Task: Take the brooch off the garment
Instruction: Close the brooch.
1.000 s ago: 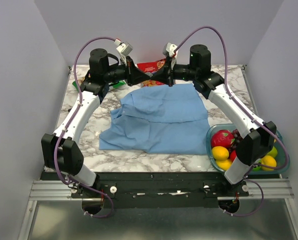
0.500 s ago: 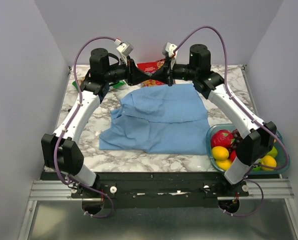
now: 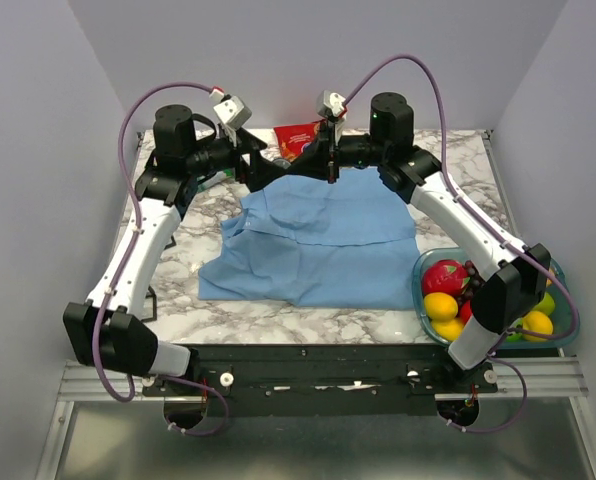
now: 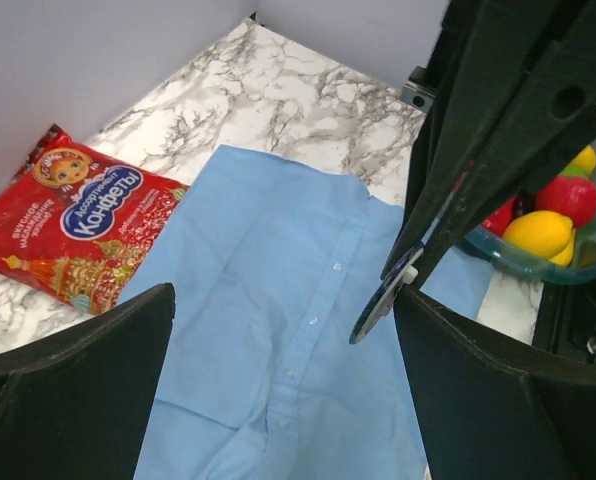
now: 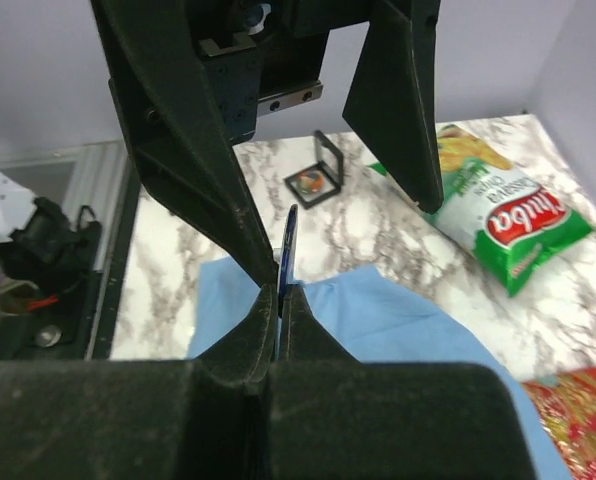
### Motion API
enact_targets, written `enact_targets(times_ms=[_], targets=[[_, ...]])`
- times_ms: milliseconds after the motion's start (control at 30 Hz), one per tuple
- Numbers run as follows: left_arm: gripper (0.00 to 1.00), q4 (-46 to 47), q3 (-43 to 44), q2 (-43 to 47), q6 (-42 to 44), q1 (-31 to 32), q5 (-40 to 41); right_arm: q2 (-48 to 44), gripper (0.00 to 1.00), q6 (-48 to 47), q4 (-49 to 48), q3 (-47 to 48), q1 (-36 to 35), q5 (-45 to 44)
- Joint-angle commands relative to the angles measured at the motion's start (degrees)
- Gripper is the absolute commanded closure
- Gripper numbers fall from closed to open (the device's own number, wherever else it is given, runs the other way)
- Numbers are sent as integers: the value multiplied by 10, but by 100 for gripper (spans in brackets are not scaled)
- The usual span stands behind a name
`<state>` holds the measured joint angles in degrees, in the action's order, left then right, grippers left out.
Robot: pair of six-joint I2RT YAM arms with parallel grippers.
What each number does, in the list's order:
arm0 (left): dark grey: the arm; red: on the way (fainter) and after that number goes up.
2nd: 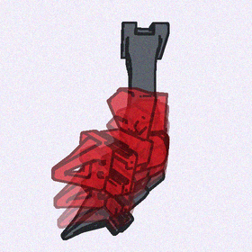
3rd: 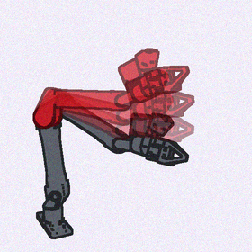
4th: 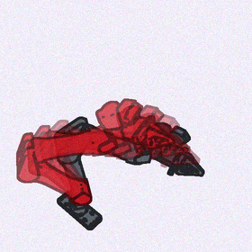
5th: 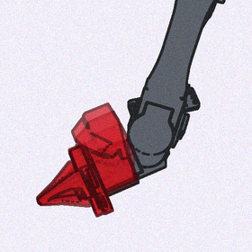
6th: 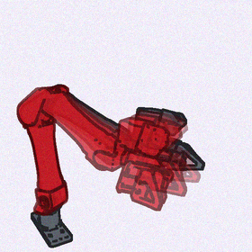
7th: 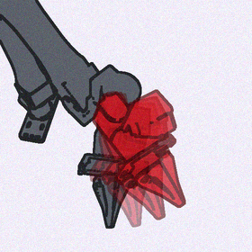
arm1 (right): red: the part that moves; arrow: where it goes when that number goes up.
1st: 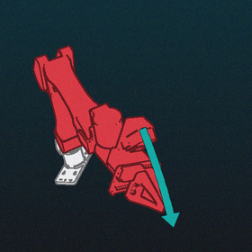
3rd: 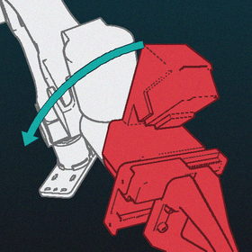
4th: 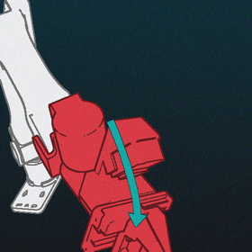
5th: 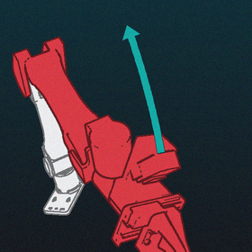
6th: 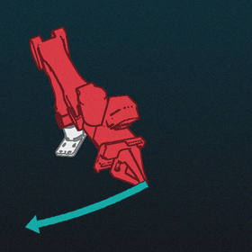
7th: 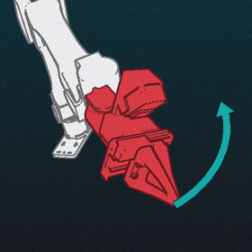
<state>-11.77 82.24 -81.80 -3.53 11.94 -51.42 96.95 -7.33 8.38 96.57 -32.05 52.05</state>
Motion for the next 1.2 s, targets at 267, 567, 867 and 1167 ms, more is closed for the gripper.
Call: enact_targets(times_ms=[267,567,867,1167], targets=[[21,-29,-10,16,79,15,-183,4,99,36,-52,2,-6,53],[42,129,-13,8,-101,-28,-220,-8,99,22,-47,-20,-4,42],[60,224,-35,2,-184,-42,-242,-13,99,18,-41,-25,-4,37],[66,177,-37,1,-131,-42,-234,-14,100,20,-43,-25,-4,37]])
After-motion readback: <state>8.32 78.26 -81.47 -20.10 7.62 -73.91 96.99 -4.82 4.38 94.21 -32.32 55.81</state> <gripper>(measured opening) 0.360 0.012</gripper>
